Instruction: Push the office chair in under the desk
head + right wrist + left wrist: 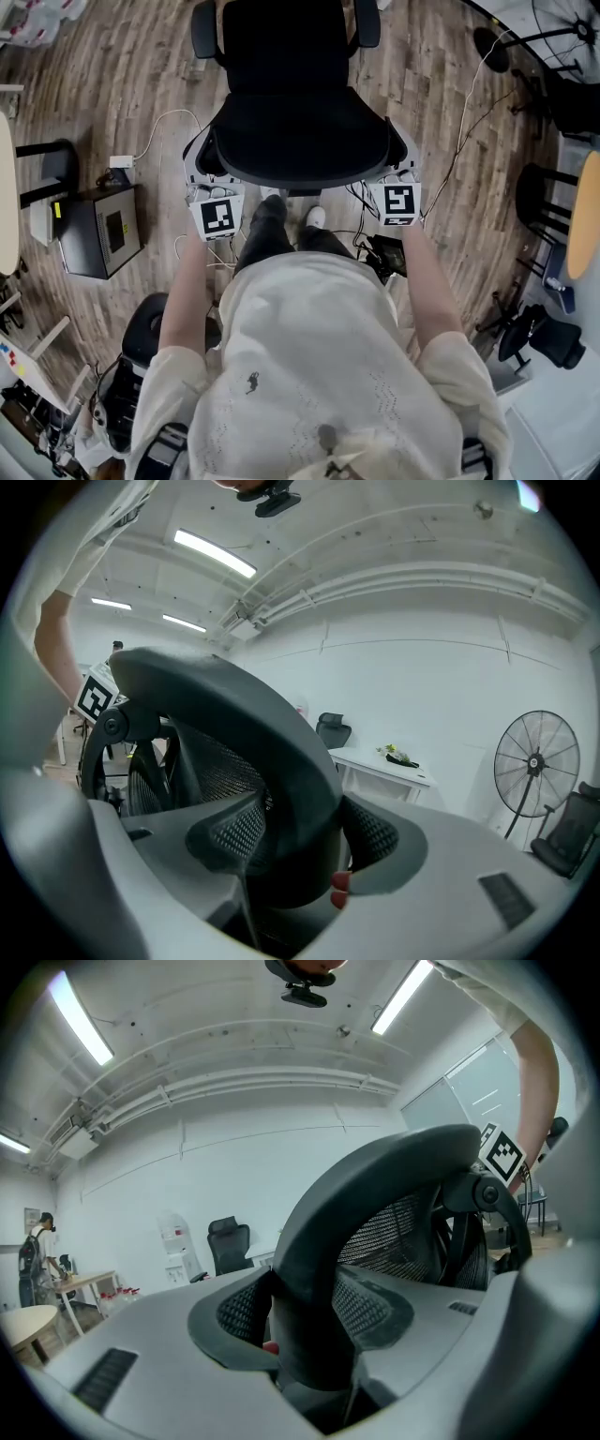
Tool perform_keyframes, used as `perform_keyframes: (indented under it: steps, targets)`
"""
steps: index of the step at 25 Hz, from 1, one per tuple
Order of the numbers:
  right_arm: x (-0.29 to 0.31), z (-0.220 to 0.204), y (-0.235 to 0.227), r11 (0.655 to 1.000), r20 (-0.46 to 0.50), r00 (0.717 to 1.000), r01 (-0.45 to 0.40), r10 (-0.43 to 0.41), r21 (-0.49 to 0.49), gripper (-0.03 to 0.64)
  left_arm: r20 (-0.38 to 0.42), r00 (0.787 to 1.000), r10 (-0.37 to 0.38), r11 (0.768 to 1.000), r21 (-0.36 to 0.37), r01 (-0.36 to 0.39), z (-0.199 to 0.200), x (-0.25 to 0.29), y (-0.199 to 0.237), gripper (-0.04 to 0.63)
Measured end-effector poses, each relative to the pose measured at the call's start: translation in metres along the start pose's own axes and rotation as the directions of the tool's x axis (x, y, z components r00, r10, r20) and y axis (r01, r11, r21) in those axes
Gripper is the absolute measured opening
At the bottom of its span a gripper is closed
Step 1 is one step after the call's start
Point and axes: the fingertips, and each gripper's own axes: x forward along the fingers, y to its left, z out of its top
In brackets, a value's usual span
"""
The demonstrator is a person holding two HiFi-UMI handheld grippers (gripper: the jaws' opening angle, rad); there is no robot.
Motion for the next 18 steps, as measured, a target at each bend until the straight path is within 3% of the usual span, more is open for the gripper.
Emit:
perform_keyframes:
  steps: [18]
  targets:
    - [0.043,0.012,-0.021,0.999,-0.016,0.999,0.032,-0.032,0.008,0.268,-0.019,0.999,-0.038,0.999,-0.007,0.038,0.0,0.049,0.024,0.221]
